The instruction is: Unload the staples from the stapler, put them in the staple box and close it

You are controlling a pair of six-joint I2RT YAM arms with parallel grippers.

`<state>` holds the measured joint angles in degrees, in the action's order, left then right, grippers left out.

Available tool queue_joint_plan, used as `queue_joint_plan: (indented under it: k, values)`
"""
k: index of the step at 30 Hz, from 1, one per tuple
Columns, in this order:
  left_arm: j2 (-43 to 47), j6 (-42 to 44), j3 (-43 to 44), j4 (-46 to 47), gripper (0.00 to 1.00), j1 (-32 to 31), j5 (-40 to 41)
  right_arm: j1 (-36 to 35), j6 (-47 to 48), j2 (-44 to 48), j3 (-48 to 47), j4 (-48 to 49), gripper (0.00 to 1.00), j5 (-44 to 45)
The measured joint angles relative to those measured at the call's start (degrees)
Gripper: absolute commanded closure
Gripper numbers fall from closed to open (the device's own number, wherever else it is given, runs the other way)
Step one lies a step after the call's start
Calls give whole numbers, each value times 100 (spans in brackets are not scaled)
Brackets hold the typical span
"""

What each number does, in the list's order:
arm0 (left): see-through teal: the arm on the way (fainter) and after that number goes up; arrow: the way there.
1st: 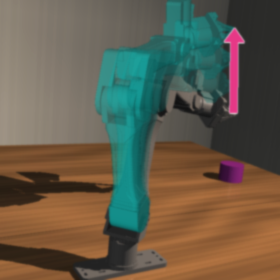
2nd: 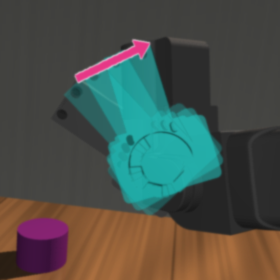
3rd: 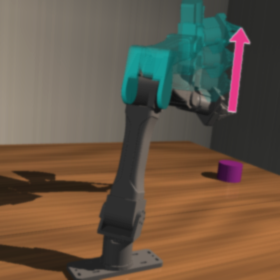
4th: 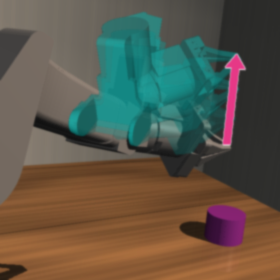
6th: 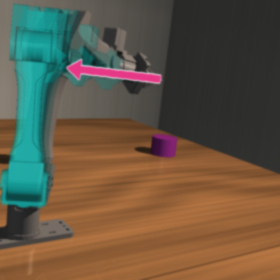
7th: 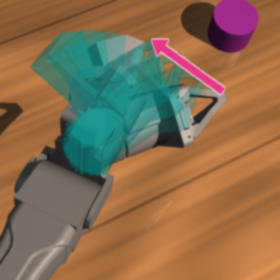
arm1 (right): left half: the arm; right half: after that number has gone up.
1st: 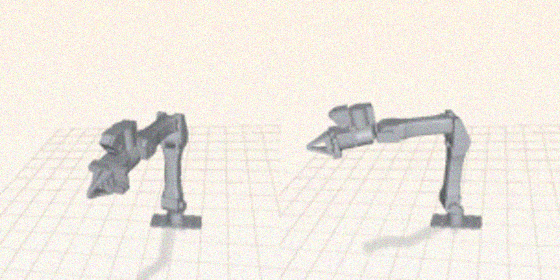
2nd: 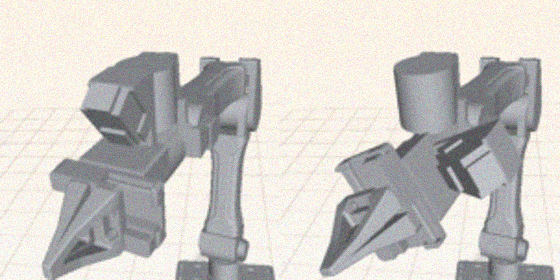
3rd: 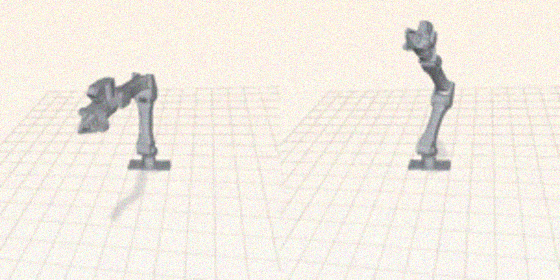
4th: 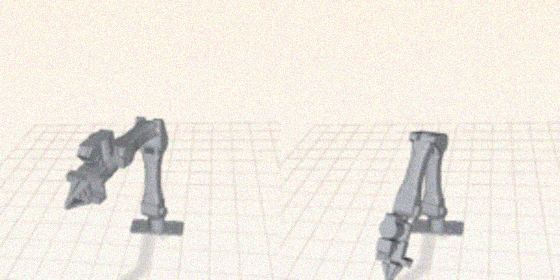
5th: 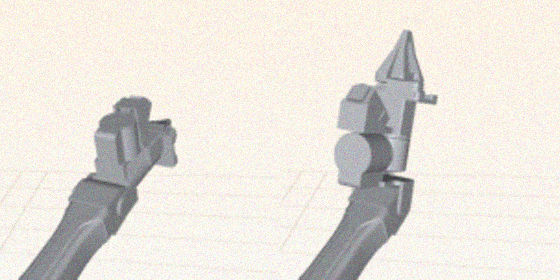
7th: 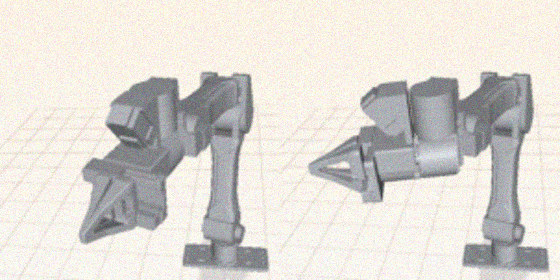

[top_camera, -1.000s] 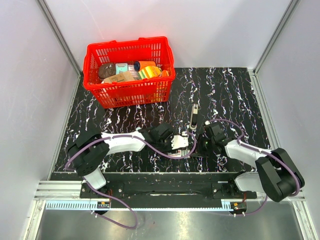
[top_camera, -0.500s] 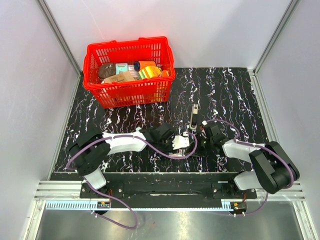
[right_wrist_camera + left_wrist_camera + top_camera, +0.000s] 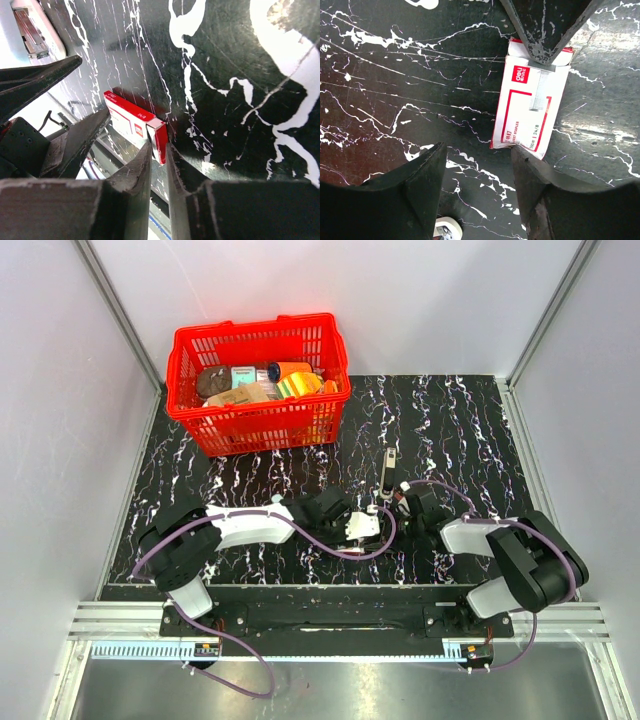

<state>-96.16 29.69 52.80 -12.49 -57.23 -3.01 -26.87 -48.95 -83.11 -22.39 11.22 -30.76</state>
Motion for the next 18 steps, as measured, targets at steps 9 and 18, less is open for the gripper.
queue_joint_plan:
  k: [9,18]
  values:
    - [-9,31,11,-20,43,-37,155,-52,136,214,-83,-328,60,90]
    - [-17,24,74,-109,42,-20,179,-66,761,944,-367,-1781,49,643]
